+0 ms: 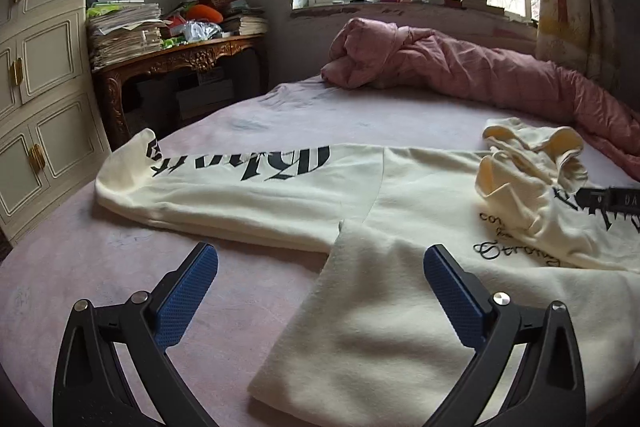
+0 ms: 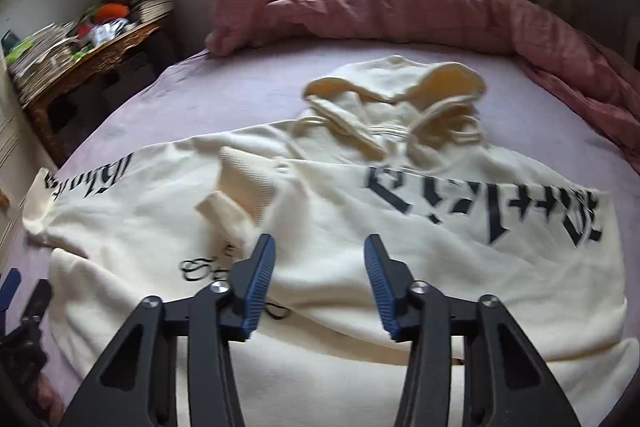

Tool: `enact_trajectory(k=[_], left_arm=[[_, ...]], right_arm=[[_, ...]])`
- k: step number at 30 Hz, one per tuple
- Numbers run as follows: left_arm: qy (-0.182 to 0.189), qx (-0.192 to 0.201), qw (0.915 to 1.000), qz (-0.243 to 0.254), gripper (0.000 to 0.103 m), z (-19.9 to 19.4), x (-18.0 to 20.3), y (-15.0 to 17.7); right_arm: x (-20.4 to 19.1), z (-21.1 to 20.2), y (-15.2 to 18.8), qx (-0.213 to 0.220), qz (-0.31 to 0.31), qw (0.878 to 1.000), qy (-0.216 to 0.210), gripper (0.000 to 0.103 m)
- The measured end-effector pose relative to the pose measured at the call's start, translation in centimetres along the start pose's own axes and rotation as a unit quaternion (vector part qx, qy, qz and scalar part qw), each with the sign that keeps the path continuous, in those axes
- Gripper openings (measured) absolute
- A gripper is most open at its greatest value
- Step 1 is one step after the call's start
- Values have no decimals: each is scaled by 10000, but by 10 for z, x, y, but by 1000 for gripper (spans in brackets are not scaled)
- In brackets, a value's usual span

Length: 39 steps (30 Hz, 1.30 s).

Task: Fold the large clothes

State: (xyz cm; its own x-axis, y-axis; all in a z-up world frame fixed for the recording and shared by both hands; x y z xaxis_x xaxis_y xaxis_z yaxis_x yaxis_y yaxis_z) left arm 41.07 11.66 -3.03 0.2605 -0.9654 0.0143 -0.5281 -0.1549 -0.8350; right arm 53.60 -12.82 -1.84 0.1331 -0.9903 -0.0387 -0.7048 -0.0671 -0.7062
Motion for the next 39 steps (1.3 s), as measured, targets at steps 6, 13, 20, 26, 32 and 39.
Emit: enact_trajectory(k=[6, 13, 20, 26, 32, 39], left_arm=[[999, -837, 9889, -718, 101, 31, -18, 11], [1104, -943, 9808, -1303, 101, 36, -35, 9], [1020, -887, 9821, -1314, 101, 31, -36, 7], [1119, -858, 9824, -1225, 101, 26, -32, 7], [1121, -899, 9811, -1291, 101, 29, -35, 7], [1160, -870, 9818, -1228, 101, 28, -32, 7]], right_arm=[[-55, 57, -21, -484, 67, 9986, -199, 35], [-80, 97, -22, -721, 110, 9966, -380, 18], [-114, 92, -2, -907, -364, 9942, -450, 11], [-120, 78, 6, -798, -544, 9948, -335, 11], [-101, 29, -18, -137, -547, 9980, -284, 14], [-43, 53, -27, -443, 64, 9976, 524, 14]])
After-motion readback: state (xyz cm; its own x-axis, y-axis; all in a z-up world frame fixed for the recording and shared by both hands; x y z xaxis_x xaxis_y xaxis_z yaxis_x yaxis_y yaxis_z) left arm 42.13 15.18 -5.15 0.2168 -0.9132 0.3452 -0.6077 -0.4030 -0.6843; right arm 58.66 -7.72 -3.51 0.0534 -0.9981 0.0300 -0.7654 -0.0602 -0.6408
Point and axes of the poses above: each gripper's, at about its wrist camera, not at the fingertips, and z roughly the way its jaws point, x to its right, y to its underside, the point moved 2 cm from there along z, roughly the way its jaws point, and after that the axes turned 4 degrees about y, right-handed, at the moved point
